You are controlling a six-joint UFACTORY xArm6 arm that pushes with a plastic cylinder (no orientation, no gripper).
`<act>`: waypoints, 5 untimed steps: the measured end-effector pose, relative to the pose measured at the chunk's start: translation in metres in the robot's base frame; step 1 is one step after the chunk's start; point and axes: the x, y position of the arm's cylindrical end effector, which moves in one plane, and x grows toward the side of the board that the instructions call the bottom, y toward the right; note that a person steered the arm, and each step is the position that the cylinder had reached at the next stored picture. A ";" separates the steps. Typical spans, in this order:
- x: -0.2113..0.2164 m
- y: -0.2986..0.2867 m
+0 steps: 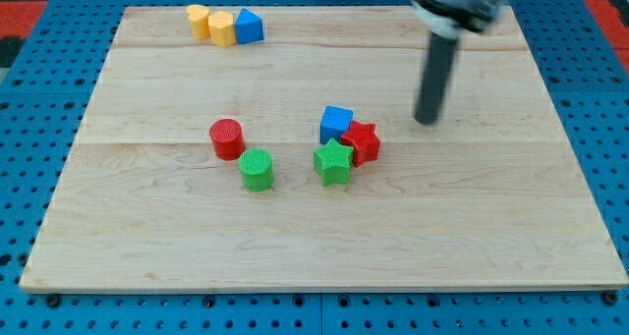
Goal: Separate the red star and blue cube on the board
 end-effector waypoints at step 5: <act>-0.014 -0.212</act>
